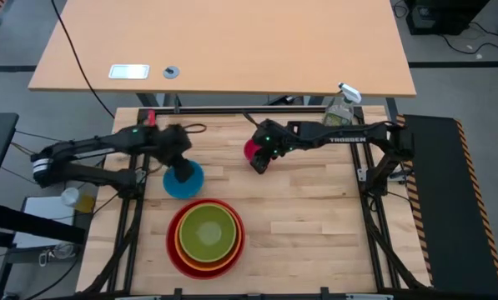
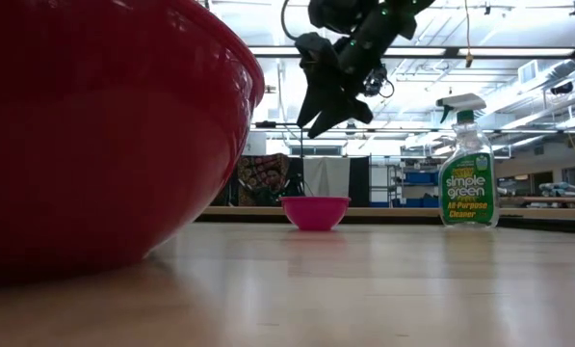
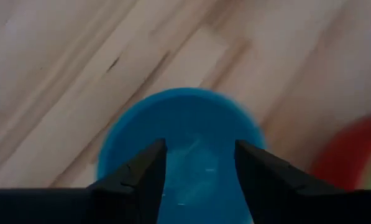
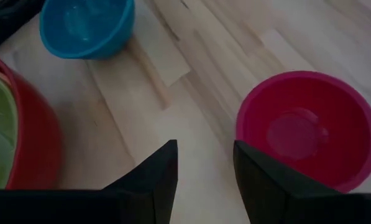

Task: Nest bowls inside each other
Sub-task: Stack the blue bowl on top of the green bowl

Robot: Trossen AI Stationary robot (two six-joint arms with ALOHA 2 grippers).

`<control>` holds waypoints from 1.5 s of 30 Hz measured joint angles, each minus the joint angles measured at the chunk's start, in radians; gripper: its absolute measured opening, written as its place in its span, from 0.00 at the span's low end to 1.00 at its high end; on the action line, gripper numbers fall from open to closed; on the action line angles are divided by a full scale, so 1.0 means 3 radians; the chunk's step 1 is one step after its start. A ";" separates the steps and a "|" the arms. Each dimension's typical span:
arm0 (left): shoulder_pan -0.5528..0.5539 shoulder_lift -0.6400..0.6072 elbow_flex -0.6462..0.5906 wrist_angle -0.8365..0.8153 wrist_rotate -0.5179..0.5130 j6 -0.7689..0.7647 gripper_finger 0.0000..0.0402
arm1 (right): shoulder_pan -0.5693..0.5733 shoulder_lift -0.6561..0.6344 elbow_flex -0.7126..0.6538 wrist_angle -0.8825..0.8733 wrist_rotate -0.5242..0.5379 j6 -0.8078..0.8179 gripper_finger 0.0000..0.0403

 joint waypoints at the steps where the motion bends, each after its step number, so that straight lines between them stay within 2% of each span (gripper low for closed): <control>1: 0.0061 0.0105 0.0000 -0.0030 -0.0002 0.0107 0.48 | 0.0009 -0.0001 0.0000 0.0001 0.0000 -0.0003 0.40; 5: 0.0271 0.0454 -0.0001 -0.0127 -0.0129 0.0557 0.48 | 0.0043 -0.0003 0.0000 0.0002 0.0001 -0.0005 0.40; 10: 0.0367 0.0683 0.0000 -0.0221 -0.0450 0.1050 0.48 | 0.0079 -0.0003 0.0000 0.0024 0.0004 -0.0009 0.40; 17: 0.0405 0.0939 -0.0001 -0.0225 -0.0479 0.1453 0.48 | 0.0087 -0.0003 -0.0001 0.0201 0.0003 -0.0010 0.40; 24: 0.0500 0.1305 0.0000 -0.0188 -0.0472 0.1607 0.46 | 0.0090 -0.0003 -0.0001 0.0414 0.0003 0.0078 0.40; 31: 0.0496 0.1583 0.0000 -0.0190 -0.0369 0.1705 0.33 | 0.0126 -0.0003 -0.0001 0.0545 0.0002 0.0162 0.40; 35: 0.0496 0.1644 0.0000 -0.0195 -0.0306 0.1705 0.19 | 0.0153 -0.0003 -0.0001 0.0574 0.0005 0.0176 0.40; 39: 0.0495 0.1622 0.0018 -0.0256 -0.0064 0.1731 0.05 | 0.0164 -0.0003 -0.0002 0.0579 0.0005 0.0233 0.40; 45: 0.0553 0.1532 0.0008 -0.0261 -0.0066 0.1728 0.04 | 0.0161 -0.0003 0.0035 0.0591 0.0004 0.0261 0.40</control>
